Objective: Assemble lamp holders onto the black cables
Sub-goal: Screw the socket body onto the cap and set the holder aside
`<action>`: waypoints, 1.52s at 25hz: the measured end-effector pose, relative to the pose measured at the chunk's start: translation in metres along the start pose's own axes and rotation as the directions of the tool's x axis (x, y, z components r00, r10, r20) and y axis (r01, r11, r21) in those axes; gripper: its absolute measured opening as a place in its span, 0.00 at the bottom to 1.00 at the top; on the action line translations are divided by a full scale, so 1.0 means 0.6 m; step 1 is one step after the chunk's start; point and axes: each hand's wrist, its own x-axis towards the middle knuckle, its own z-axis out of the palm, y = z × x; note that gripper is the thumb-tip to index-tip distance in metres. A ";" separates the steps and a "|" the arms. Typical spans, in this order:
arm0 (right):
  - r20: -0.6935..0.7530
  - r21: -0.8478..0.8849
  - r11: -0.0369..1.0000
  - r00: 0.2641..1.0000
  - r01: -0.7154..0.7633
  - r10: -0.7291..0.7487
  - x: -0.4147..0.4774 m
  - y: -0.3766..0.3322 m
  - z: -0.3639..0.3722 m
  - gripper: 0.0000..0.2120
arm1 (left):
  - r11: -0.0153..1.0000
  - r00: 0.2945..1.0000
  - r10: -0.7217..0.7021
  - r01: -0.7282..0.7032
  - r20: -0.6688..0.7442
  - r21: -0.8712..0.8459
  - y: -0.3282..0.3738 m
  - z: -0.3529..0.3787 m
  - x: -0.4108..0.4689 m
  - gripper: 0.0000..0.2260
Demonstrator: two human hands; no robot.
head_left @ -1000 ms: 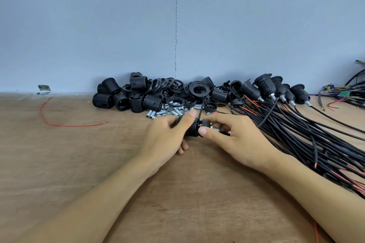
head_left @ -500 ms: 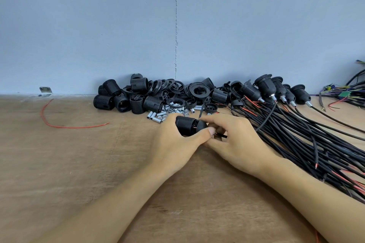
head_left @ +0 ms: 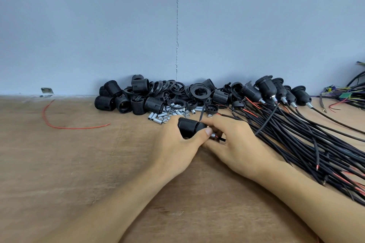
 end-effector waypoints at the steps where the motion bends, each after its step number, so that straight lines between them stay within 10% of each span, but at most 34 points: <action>1: 0.004 -0.002 1.000 1.000 0.001 -0.001 0.000 0.000 0.000 0.12 | 1.000 1.000 0.004 -0.004 0.006 -0.006 0.000 -0.001 0.000 0.10; 38: 0.050 0.006 1.000 0.999 0.007 -0.007 -0.002 -0.016 0.016 0.32 | 0.995 1.000 -0.020 0.020 -0.008 0.097 0.017 0.012 -0.004 0.16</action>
